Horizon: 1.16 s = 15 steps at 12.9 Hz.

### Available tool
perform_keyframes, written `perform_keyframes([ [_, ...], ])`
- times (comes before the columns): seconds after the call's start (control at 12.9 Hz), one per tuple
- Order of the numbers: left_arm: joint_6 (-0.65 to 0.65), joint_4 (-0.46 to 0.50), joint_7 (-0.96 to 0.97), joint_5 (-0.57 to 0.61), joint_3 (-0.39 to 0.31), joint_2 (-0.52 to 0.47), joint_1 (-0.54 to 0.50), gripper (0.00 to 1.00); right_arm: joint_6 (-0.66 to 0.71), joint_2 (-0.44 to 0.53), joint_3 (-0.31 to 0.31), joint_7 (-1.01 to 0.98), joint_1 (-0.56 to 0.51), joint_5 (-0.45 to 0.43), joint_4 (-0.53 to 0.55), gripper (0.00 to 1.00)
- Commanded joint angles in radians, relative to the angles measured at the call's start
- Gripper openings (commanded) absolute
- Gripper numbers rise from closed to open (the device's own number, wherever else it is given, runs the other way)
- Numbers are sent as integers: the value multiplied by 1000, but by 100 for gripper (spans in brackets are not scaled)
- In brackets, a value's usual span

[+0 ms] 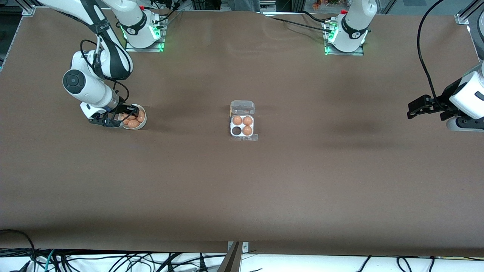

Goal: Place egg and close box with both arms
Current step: 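Lift the brown egg out of the bowl with the right gripper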

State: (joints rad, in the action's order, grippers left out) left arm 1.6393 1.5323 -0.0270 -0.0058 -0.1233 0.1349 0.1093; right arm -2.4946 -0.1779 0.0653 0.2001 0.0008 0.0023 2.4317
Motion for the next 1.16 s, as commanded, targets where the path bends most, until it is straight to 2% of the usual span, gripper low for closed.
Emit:
perform_keyframes([
  [0.0,-12,-32,1,-9,-1,12,-2,100,-1,-18,7,2,-4,-7,-22,31],
  [0.46,-13,-31,-1,-8,-1,12,-3,100,6,-6,25,33,-4,-7,-36,29],
  [0.62,-13,-31,2,-9,-1,12,-2,100,14,8,57,64,-4,-7,-39,29],
  [0.93,-12,-29,-2,-8,-1,12,-2,100,173,12,94,126,-4,-8,-143,29],
  [1.08,-12,-29,-1,-8,-1,12,-2,100,267,9,134,188,-4,-8,-221,29],
])
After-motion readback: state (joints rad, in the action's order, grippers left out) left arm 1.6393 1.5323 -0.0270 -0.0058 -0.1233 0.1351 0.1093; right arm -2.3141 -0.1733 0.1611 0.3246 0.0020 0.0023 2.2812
